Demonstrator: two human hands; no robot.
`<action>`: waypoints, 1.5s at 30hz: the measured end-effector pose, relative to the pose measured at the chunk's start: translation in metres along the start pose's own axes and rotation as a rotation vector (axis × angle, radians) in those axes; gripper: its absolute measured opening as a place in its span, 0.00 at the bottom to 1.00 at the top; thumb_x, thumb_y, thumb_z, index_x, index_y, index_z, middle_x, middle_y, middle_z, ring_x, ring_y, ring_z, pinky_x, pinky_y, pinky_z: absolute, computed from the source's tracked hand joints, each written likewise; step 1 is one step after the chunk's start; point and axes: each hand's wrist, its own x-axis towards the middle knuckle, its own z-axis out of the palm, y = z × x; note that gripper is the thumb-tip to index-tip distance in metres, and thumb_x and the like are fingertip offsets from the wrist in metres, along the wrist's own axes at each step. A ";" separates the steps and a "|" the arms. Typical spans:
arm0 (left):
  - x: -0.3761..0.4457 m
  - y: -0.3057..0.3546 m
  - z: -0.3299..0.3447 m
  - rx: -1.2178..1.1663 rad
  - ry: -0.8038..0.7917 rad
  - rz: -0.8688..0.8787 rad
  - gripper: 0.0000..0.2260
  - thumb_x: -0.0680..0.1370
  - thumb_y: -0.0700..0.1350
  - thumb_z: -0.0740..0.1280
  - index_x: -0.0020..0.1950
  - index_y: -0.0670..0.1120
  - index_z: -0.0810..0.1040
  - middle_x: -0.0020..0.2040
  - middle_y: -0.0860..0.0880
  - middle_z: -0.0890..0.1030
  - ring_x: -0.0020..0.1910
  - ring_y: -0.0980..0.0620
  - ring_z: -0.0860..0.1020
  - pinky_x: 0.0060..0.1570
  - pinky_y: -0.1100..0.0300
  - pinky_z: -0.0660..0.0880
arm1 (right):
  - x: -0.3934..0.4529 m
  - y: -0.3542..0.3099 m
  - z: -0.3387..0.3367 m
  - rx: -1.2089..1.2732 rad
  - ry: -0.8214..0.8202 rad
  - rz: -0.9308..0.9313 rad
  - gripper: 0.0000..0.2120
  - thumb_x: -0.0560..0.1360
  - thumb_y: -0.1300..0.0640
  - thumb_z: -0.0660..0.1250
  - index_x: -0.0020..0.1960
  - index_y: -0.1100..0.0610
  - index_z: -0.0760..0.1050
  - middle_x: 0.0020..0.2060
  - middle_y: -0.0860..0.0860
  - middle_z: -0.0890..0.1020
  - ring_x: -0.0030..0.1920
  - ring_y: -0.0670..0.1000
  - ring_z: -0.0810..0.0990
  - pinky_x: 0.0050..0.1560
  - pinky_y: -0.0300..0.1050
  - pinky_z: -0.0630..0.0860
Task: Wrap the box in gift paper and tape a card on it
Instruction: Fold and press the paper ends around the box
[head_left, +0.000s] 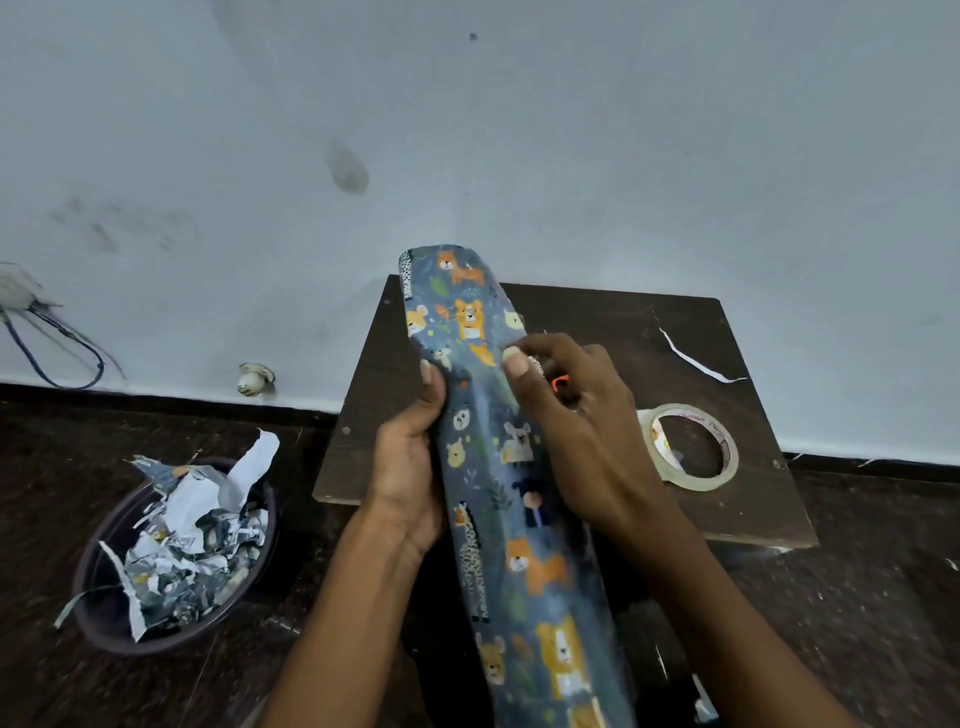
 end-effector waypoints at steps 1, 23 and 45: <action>0.000 0.001 -0.001 0.009 -0.004 -0.007 0.26 0.78 0.60 0.60 0.57 0.42 0.86 0.59 0.38 0.84 0.53 0.40 0.84 0.50 0.47 0.83 | 0.002 0.000 0.000 0.082 0.031 0.035 0.18 0.72 0.31 0.65 0.55 0.42 0.76 0.48 0.46 0.77 0.46 0.42 0.78 0.48 0.47 0.77; -0.010 0.003 -0.005 0.182 -0.162 -0.123 0.14 0.69 0.44 0.69 0.52 0.42 0.87 0.51 0.39 0.86 0.46 0.41 0.85 0.48 0.49 0.83 | 0.021 0.016 -0.014 0.564 0.110 0.289 0.30 0.66 0.49 0.78 0.63 0.59 0.71 0.54 0.55 0.83 0.49 0.52 0.86 0.45 0.48 0.81; -0.024 -0.004 0.011 0.631 -0.501 -0.271 0.19 0.64 0.45 0.75 0.55 0.54 0.86 0.55 0.47 0.85 0.55 0.47 0.83 0.56 0.56 0.79 | 0.055 -0.021 -0.084 -0.130 -0.748 0.173 0.26 0.56 0.42 0.85 0.41 0.62 0.86 0.40 0.59 0.87 0.43 0.61 0.87 0.50 0.58 0.84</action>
